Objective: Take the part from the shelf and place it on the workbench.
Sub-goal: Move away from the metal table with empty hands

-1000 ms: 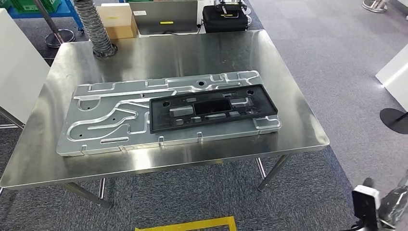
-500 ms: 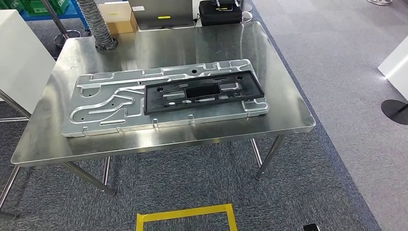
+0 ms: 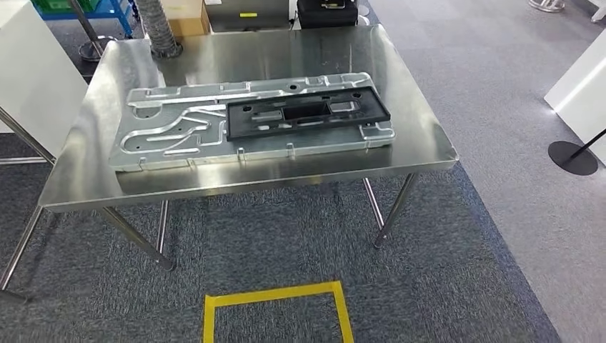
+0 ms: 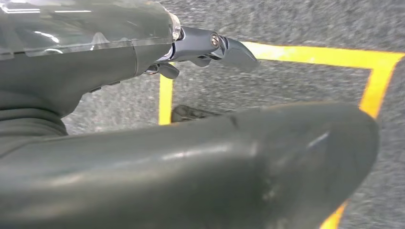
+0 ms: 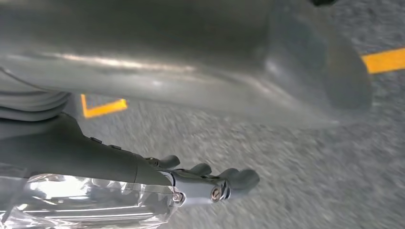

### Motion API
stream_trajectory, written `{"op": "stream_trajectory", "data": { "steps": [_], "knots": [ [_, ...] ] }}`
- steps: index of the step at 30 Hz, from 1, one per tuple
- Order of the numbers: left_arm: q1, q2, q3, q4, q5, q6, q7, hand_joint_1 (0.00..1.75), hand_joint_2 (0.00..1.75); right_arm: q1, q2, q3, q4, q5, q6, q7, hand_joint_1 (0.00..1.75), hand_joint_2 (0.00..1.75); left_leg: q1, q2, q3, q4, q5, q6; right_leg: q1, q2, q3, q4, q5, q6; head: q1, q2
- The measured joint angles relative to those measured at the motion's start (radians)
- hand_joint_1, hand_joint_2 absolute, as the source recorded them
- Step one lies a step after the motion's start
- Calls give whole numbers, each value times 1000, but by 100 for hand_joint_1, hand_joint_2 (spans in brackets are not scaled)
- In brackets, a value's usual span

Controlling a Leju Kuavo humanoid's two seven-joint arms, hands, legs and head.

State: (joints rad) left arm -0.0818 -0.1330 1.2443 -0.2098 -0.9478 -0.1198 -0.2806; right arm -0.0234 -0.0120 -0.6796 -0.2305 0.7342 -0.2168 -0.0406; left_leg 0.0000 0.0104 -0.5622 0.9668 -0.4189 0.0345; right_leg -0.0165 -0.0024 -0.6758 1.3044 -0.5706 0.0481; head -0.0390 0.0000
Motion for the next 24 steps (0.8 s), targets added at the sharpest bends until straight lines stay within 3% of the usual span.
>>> {"op": "stream_trajectory", "data": {
  "steps": [1, 2, 4, 5, 6, 8, 9, 10, 12, 13, 14, 15, 17, 19, 20, 21, 23, 24],
  "knots": [
    [0, -1, -2, 0, -3, 0, 0, 0, 0, -1, 5, -4, 2, -4, 6, 3, 0, 0, 1, 0, -19, 5, 11, -3, -2, 0, 40, -32, 34, 0, 0, 0],
    [0, -1, -6, 0, -6, 0, 1, 0, 0, -3, 10, -7, 4, -6, 12, 5, 0, 0, 1, 0, -35, 12, 21, -8, -3, 0, 99, -99, 56, -2, 0, 0],
    [0, -2, -16, 0, -15, -1, 3, 0, 0, -10, 21, -14, 7, -7, 22, 12, 0, 0, 0, 1, -58, 27, 37, -19, -1, 1, 220, -265, 42, -10, 0, 0],
    [-1, -2, -21, 0, -20, -1, 5, 0, 0, -13, 28, -18, 8, -9, 26, 17, 0, 0, -1, 1, -64, 32, 45, -25, 2, 2, 255, -320, 24, -16, 0, 0],
    [-1, -2, -24, 0, -26, -1, 7, 0, 0, -16, 34, -21, 10, -10, 30, 23, 0, 0, 0, 2, -67, 34, 54, -32, 6, 2, 267, -346, 14, -23, 0, 0],
    [1, 1, -30, 0, -37, 0, 15, 0, 0, -17, 50, -26, 16, -12, 39, 35, 0, 0, 4, 2, -75, 36, 60, -45, 8, -2, 253, -347, 28, -41, 0, 0],
    [3, 4, -34, 0, -41, 0, 19, 0, 0, -17, 58, -28, 18, -13, 43, 40, 0, 0, 6, 1, -83, 52, 37, -51, 7, -5, 241, -347, 40, -50, 0, 0],
    [5, 6, -37, 0, -44, 0, 23, 0, 0, -17, 65, -31, 20, -15, 47, 42, 0, 0, 8, -1, -95, 87, -8, -56, 6, -8, 227, -348, 53, -58, 0, 0],
    [8, 10, -44, 0, -46, 1, 28, 0, 0, -18, 78, -37, 22, -19, 57, 45, 0, 0, 10, -2, -123, 208, -123, -63, 8, -10, 192, -346, 80, -66, 0, 0],
    [9, 12, -46, 0, -47, 3, 29, 0, 0, -18, 86, -41, 24, -21, 64, 47, 0, 0, 11, -2, -132, 272, -155, -66, 10, -10, 173, -343, 94, -67, 0, 0],
    [8, 15, -47, 0, -49, 5, 31, 0, 0, -18, 93, -44, 25, -21, 71, 49, 0, 0, 11, -2, -129, 317, -160, -67, 12, -10, 152, -339, 107, -67, 0, 0],
    [8, 19, -48, 0, -50, 6, 32, 0, 0, -18, 100, -46, 26, -22, 76, 52, 0, 0, 11, -2, -112, 332, -141, -66, 13, -11, 131, -334, 119, -66, 0, 0],
    [7, 25, -49, 0, -53, 7, 35, 0, 0, -19, 113, -49, 27, -24, 82, 55, 0, 0, 10, -3, -27, 256, -86, -58, 15, -11, 95, -320, 138, -63, 0, 0],
    [4, 32, -51, -1, -56, 8, 36, 0, 0, -21, 122, -50, 28, -26, 85, 56, 0, 0, 5, -3, 90, 99, -95, -45, 18, -10, 73, -308, 154, -56, 0, 0],
    [1, 35, -53, -1, -58, 9, 37, 0, 0, -22, 126, -51, 28, -26, 87, 55, 0, 0, 2, -4, 127, 39, -113, -38, 18, -11, 68, -306, 162, -51, 0, 0],
    [-1, 36, -55, -2, -63, 9, 38, 0, 0, -23, 128, -52, 28, -27, 88, 53, 0, 0, -2, -4, 144, 3, -126, -31, 18, -12, 65, -306, 171, -45, 0, 0],
    [0, 38, -62, -2, -75, 9, 43, 0, 0, -23, 131, -57, 28, -32, 88, 41, 0, 0, -2, -1, 133, -11, -113, -16, 16, -12, 58, -309, 186, -32, 0, 0],
    [0, 39, -66, -2, -81, 8, 47, 0, 0, -23, 132, -61, 28, -36, 86, 34, 0, 0, -1, 0, 121, -13, -99, -7, 14, -9, 50, -299, 169, -27, 0, 0]
  ]
}}
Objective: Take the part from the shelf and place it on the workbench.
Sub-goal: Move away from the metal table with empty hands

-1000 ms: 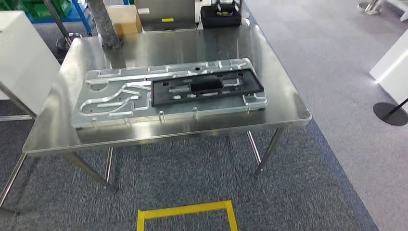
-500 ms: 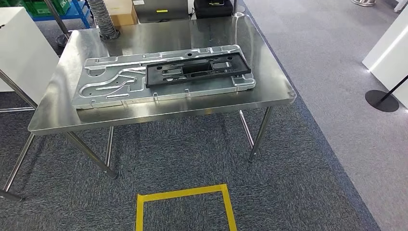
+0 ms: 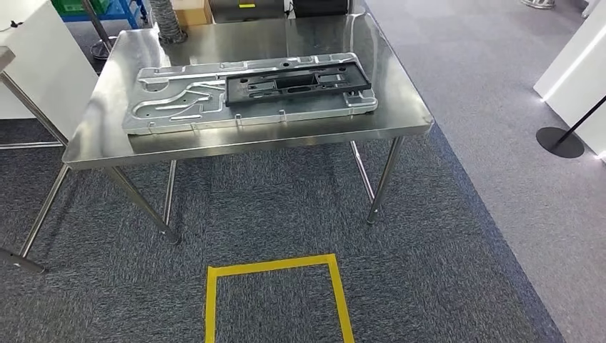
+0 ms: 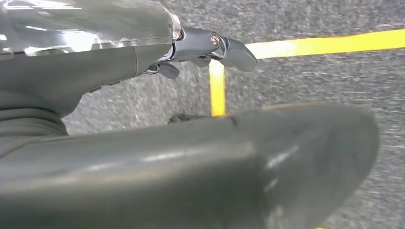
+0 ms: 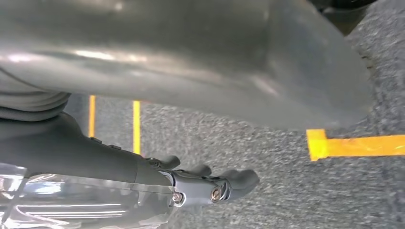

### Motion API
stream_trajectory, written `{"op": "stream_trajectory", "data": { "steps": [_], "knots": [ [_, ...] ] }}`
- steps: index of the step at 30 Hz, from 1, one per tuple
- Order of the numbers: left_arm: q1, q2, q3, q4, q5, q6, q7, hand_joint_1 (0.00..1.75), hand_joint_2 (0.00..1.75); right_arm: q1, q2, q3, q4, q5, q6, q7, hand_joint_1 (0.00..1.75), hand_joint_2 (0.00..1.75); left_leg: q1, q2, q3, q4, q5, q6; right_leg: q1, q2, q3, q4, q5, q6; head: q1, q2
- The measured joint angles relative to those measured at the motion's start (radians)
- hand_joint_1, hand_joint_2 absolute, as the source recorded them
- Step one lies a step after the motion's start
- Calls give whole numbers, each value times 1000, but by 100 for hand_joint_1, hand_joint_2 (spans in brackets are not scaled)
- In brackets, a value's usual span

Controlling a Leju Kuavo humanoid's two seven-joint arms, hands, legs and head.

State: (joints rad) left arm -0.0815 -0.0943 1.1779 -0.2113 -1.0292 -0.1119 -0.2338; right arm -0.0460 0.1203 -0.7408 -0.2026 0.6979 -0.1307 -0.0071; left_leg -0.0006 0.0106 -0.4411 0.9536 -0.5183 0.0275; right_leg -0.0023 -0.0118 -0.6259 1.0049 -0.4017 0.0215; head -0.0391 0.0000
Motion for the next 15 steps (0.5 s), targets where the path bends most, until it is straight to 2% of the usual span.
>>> {"op": "stream_trajectory", "data": {
  "steps": [1, 2, 3, 4, 5, 6, 7, 8, 9, 10, 11, 12, 14, 15],
  "knots": [
    [0, 1, -4, 0, -5, -1, 2, 0, 0, 0, 0, -4, 0, -4, -1, -7, 0, 0, 3, 2, -14, -3, 15, 7, -1, 3, -11, 27, -37, 5, 0, 0],
    [0, 2, -8, 0, -8, -2, 4, 0, 0, 0, 1, -9, 0, -8, -2, -11, 0, 0, 3, 3, -31, -3, 30, 12, -5, 6, -26, 75, -92, 9, 0, 0],
    [0, 3, -10, 0, -10, -2, 5, 0, 0, 0, 1, -12, 0, -10, -2, -14, 0, 0, 3, 3, -48, -3, 43, 15, -7, 7, -41, 140, -149, 14, 0, 0],
    [0, 4, -12, 0, -11, -2, 5, 0, 0, 0, 1, -14, 0, -11, -3, -14, 0, 0, 2, 3, -65, -1, 55, 16, -9, 7, -52, 206, -187, 17, 0, 0],
    [1, 4, -14, 0, -11, -2, 6, 0, 0, 1, 1, -16, 0, -12, -3, -15, 0, 0, 1, 3, -83, 3, 67, 14, -10, 7, -56, 257, -198, 20, 0, 0],
    [0, 5, -15, 0, -11, -2, 6, 0, 0, 1, 1, -18, 0, -13, -3, -15, 0, 0, 1, 4, -100, 8, 78, 12, -11, 7, -46, 280, -185, 22, 0, 0],
    [0, 5, -17, 0, -11, -2, 4, 0, 0, 1, 1, -19, 0, -14, -3, -16, 0, 0, 1, 4, -118, 14, 87, 10, -12, 7, -18, 265, -155, 22, 0, 0],
    [0, 5, -18, 0, -11, -3, 2, 0, 0, 0, 1, -20, 0, -15, -1, -17, 0, 0, 1, 5, -135, 22, 96, 7, -12, 7, 29, 214, -127, 21, 0, 0],
    [-1, 5, -20, 0, -11, -5, -4, 0, 0, -1, 1, -21, 0, -15, 3, -19, 0, 0, 0, 4, -151, 31, 103, 3, -11, 8, 90, 136, -117, 18, 0, 0],
    [-1, 5, -23, 0, -10, -7, -11, 0, 0, -2, 1, -22, 0, -14, 8, -20, 0, 0, -1, 4, -163, 38, 111, -1, -10, 8, 147, 54, -123, 13, 0, 0],
    [-2, 5, -24, 0, -8, -9, -19, 0, 0, -3, 1, -22, 0, -10, 12, -20, 0, 0, -1, 4, -171, 43, 118, -6, -7, 9, 187, -8, -135, 7, 0, 0],
    [-2, 6, -25, 0, -6, -11, -27, 0, 0, -4, 1, -22, 1, -4, 15, -18, 0, 0, -1, 4, -176, 44, 127, -12, -3, 9, 206, -43, -146, 0, 0, 0],
    [-2, 8, -25, 0, 1, -12, -40, 0, 0, -4, 1, -20, 1, 19, 19, -12, 0, 0, 2, 3, -181, 43, 141, -25, -2, 7, 198, -54, -136, -16, 0, 0],
    [-2, 10, -25, 0, 5, -13, -45, 0, 0, -5, 1, -17, 2, 33, 20, -9, 0, 0, 4, 1, -188, 51, 129, -31, -3, 4, 188, -55, -124, -25, 0, 0]
  ]
}}
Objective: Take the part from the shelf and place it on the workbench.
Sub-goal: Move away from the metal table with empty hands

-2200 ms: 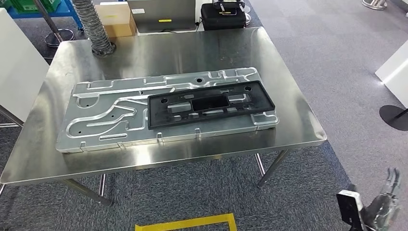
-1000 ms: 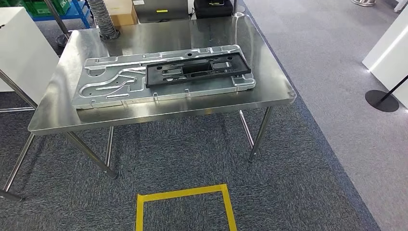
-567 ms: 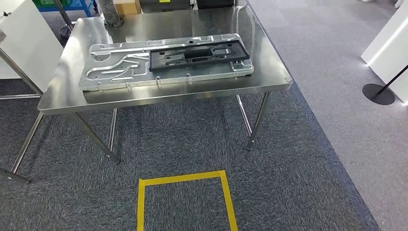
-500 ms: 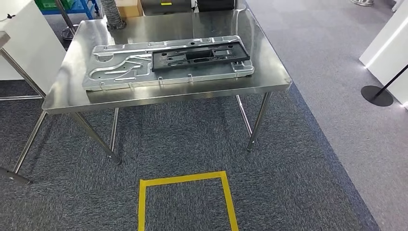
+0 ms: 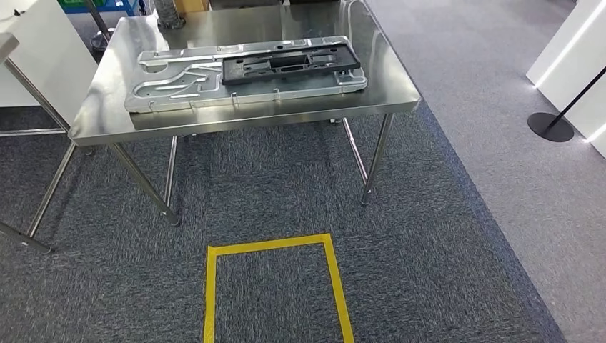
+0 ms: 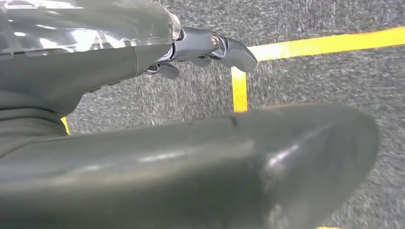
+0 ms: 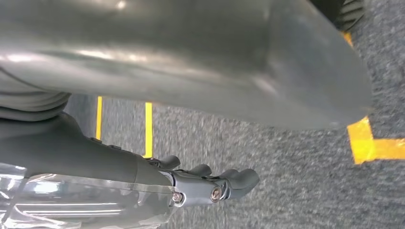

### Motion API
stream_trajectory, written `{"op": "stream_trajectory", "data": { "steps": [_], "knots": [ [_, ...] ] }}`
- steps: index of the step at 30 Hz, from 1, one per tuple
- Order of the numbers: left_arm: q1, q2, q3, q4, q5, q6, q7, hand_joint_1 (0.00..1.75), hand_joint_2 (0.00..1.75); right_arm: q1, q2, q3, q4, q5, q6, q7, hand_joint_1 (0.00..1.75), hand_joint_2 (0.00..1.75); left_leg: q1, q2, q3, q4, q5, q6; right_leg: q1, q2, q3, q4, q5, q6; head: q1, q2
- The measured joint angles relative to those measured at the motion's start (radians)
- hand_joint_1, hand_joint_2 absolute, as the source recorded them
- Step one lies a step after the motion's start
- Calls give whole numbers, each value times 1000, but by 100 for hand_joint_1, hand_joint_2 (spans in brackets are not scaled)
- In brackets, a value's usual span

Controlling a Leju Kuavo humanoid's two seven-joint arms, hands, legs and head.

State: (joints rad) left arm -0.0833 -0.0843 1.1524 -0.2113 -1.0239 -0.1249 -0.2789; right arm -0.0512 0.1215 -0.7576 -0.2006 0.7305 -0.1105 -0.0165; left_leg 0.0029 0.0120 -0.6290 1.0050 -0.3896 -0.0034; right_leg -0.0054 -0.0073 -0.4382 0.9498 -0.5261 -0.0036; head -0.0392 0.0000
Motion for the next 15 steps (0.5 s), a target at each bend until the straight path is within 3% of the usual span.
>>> {"op": "stream_trajectory", "data": {
  "steps": [2, 4, 5, 6, 7, 9, 11, 12, 13, 15],
  "knots": [
    [2, 4, 0, 0, 6, -4, -4, 0, 0, -2, 0, 9, 1, 23, 4, 0, 0, 0, 3, -3, -25, 68, -81, -9, -3, -4, -26, -3, 26, -15, 0, 0],
    [2, 7, 0, 0, 6, -8, -4, 0, 0, -3, 1, 18, 1, 36, 8, -5, 0, 0, 6, -4, -55, 196, -180, -17, 0, -5, -58, -1, 50, -20, 0, 0],
    [1, 9, 0, 0, 5, -9, -2, 0, 0, -3, 2, 22, 1, 39, 10, -8, 0, 0, 7, -4, -60, 252, -199, -19, 1, -6, -76, 1, 63, -19, 0, 0],
    [1, 12, 0, 0, 3, -9, -1, 0, 0, -3, 3, 25, 1, 40, 12, -13, 0, 0, 8, -4, -52, 282, -194, -21, 1, -6, -94, 5, 75, -18, 0, 0],
    [1, 14, 0, 0, 1, -10, 0, 0, 0, -4, 4, 27, 1, 39, 14, -17, 0, 0, 8, -4, -29, 278, -170, -21, 1, -6, -113, 10, 85, -16, 0, 0],
    [-2, 20, 0, 0, -2, -11, -3, 0, 0, -4, 7, 30, 2, 38, 18, -20, 0, 0, 8, -5, 70, 166, -122, -18, 1, -6, -146, 22, 103, -9, 0, 0],
    [-7, 26, 0, 0, -2, -14, -10, 0, 0, -5, 10, 31, 2, 40, 19, -22, 0, 0, 5, -7, 176, 10, -131, -8, 3, -7, -167, 33, 119, 0, 0, 0],
    [-8, 27, 0, 0, -2, -14, -12, 0, 0, -6, 11, 32, 2, 41, 19, -26, 0, 0, 2, -7, 203, -38, -143, -3, 4, -7, -173, 35, 127, 5, 0, 0],
    [-8, 28, 0, 0, -2, -14, -14, 0, 0, -6, 11, 32, 2, 43, 20, -32, 0, 0, 0, -8, 210, -60, -148, 4, 4, -8, -176, 35, 136, 11, 0, 0],
    [-6, 29, 0, 0, -2, -13, -14, 0, 0, -5, 11, 33, 3, 45, 22, -42, 0, 0, 2, -4, 195, -63, -134, 19, 2, -5, -185, 39, 135, 23, 0, 0]
  ]
}}
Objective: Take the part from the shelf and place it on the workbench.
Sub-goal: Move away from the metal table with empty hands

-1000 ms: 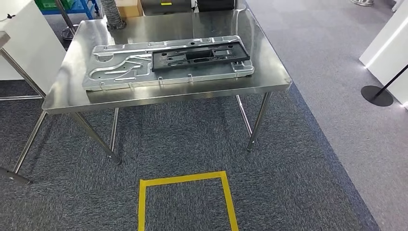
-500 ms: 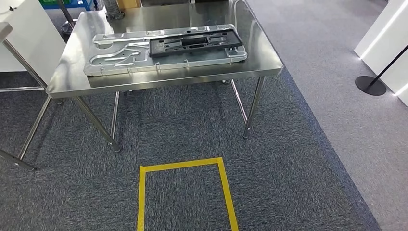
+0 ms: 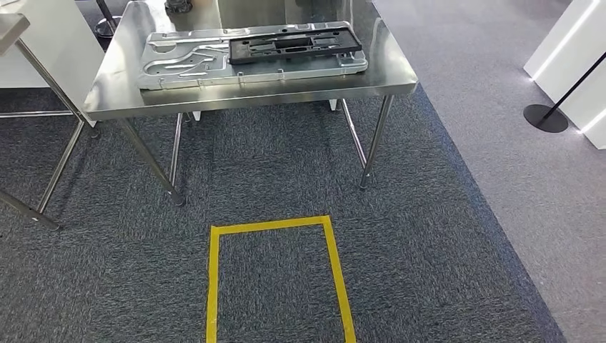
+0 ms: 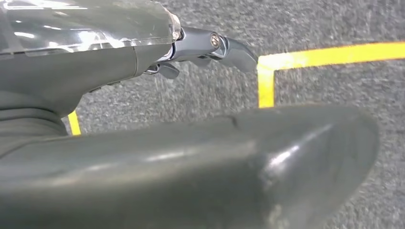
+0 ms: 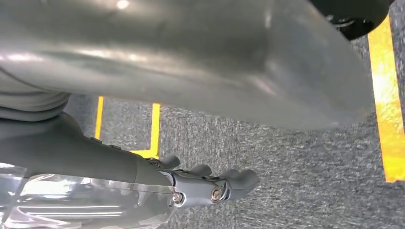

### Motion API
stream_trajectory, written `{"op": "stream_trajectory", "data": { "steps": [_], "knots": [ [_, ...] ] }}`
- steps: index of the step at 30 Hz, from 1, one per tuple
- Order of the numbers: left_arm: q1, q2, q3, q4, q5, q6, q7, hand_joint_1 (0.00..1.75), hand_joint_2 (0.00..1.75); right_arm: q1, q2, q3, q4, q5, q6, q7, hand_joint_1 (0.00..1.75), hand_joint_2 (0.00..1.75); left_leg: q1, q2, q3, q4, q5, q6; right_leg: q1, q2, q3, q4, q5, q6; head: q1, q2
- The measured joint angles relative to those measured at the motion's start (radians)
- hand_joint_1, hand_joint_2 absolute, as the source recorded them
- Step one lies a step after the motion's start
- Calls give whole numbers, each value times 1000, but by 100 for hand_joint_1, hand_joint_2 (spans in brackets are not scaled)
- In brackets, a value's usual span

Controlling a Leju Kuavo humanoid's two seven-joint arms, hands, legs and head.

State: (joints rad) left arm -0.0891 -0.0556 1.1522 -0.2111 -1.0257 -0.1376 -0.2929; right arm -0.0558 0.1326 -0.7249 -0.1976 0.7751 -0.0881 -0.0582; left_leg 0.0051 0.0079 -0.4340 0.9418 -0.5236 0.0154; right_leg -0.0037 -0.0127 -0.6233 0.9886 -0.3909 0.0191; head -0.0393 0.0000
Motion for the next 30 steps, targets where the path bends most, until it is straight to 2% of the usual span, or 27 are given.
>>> {"op": "stream_trajectory", "data": {
  "steps": [1, 2, 4, 5, 6, 7, 8, 9, 10, 11, 12, 13, 15, 16, 17, 19, 20, 21, 24, 26, 28, 30],
  "knots": [
    [1, 0, 0, 0, 0, 0, 0, 0, 0, 0, 0, 0, 0, 1, 1, -2, 0, 0, 2, 2, -9, -1, 10, 9, -1, 2, -9, 21, -26, 5, 0, 0],
    [1, 0, 0, 0, 0, 1, 1, 0, 0, 1, 0, 0, 0, 2, 2, -3, 0, 0, 3, 4, -20, -1, 20, 16, -2, 5, -24, 63, -69, 10, 0, 0],
    [1, 0, 0, 0, 0, 2, 6, 0, 0, 1, 0, 0, 0, 6, 5, -3, 0, 0, 1, 5, -44, 2, 35, 23, -4, 7, -63, 197, -164, 15, 0, 0],
    [1, 0, 0, 0, -1, 4, 10, 0, 0, 1, 0, 0, 0, 7, 6, -2, 0, 0, 0, 5, -56, 4, 41, 23, -4, 7, -77, 259, -186, 17, 0, 0],
    [1, 0, 0, 0, -1, 5, 14, 0, 0, 1, 0, 0, 0, 9, 9, -2, 0, 0, -1, 5, -68, 7, 48, 22, -4, 8, -79, 297, -184, 18, 0, 0],
    [1, 0, 0, 0, -2, 7, 19, 0, 0, 1, -1, 0, 0, 10, 11, -1, 0, 0, -1, 5, -80, 10, 55, 21, -4, 8, -64, 296, -162, 17, 0, 0],
    [1, 0, 0, 0, -3, 8, 23, 0, 0, 1, -1, 0, 0, 10, 13, 0, 0, 0, -2, 5, -90, 15, 61, 19, -4, 8, -27, 255, -132, 14, 0, 0],
    [1, -1, 0, 0, -3, 11, 27, 0, 0, 1, -2, 0, 0, 11, 14, 1, 0, 0, -2, 5, -97, 19, 65, 17, -3, 8, 27, 182, -108, 9, 0, 0],
    [1, -2, 0, 0, -4, 12, 29, 0, 0, 1, -3, 0, 0, 11, 14, 1, 0, 0, -4, 5, -103, 24, 68, 14, -1, 8, 82, 100, -100, 3, 0, 0],
    [1, -3, 0, 0, -4, 14, 31, 0, 0, 0, -3, 0, 0, 11, 14, 1, 0, 0, -5, 5, -107, 28, 71, 9, 1, 8, 124, 33, -103, -2, 0, 0],
    [0, -4, 0, 0, -4, 15, 32, 0, 0, 0, -4, 0, 0, 10, 14, 1, 0, 0, -6, 5, -111, 31, 74, 4, 4, 8, 147, -9, -111, -7, 0, 0],
    [0, -5, 0, 0, -5, 16, 33, 0, 0, -1, -4, 0, 0, 10, 14, 1, 0, 0, -6, 6, -115, 33, 78, -2, 6, 8, 153, -26, -118, -12, 0, 0],
    [-1, -4, 0, 0, -5, 18, 33, 0, 0, -1, -4, 0, 0, 10, 14, 1, 0, 0, -6, 5, -121, 39, 78, -13, 3, 7, 148, -35, -113, -24, 0, 0],
    [-1, -4, 0, 0, -5, 18, 33, 0, 0, -1, -4, 0, 1, 9, 14, 1, 0, 0, -5, 3, -128, 57, 62, -18, 1, 5, 146, -37, -108, -31, 0, 0],
    [0, -4, 0, 0, -6, 18, 33, 0, 0, 0, -4, 0, 1, 9, 14, 1, 0, 0, -4, 2, -144, 95, 34, -23, -1, 4, 142, -40, -103, -38, 0, 0],
    [1, -5, 0, 0, -7, 18, 34, 0, 0, 0, -4, 0, 1, 8, 14, 1, 0, 0, 2, 0, -190, 214, -41, -31, 0, 2, 132, -38, -95, -45, 0, 0],
    [1, -5, 0, 0, -8, 18, 34, 0, 0, 0, -4, 0, 1, 8, 14, 1, 0, 0, 3, 0, -207, 258, -66, -34, 1, 1, 129, -38, -93, -47, 0, 0],
    [2, -5, 0, 0, -9, 18, 34, 0, 0, 0, -4, 0, 1, 8, 14, 1, 0, 0, 4, 0, -216, 283, -78, -36, 2, 1, 127, -37, -92, -47, 0, 0],
    [2, -5, 0, 0, -9, 20, 35, 0, 0, 1, -4, 0, 1, 7, 15, 0, 0, 0, 5, 0, -227, 320, -86, -38, 3, 1, 121, -34, -90, -47, 0, 0],
    [2, -5, 0, 0, -10, 28, 40, 0, 0, 2, -4, -1, 1, 0, 17, -6, 0, 0, 5, 0, -145, 205, -34, -32, 5, 2, 107, -19, -88, -42, 0, 0],
    [0, -5, 0, 0, -11, 36, 46, 0, 0, 1, -4, -2, 1, -11, 25, -11, 0, 0, 1, -1, -54, 48, 24, -20, 7, 2, 95, -6, -85, -32, 0, 0],
    [0, -5, 0, 0, -11, 37, 49, 0, 0, 0, -4, -5, 1, -22, 39, -13, 0, 0, -2, -1, -57, 36, 25, -10, 8, 2, 91, -5, -79, -21, 0, 0]
  ]
}}
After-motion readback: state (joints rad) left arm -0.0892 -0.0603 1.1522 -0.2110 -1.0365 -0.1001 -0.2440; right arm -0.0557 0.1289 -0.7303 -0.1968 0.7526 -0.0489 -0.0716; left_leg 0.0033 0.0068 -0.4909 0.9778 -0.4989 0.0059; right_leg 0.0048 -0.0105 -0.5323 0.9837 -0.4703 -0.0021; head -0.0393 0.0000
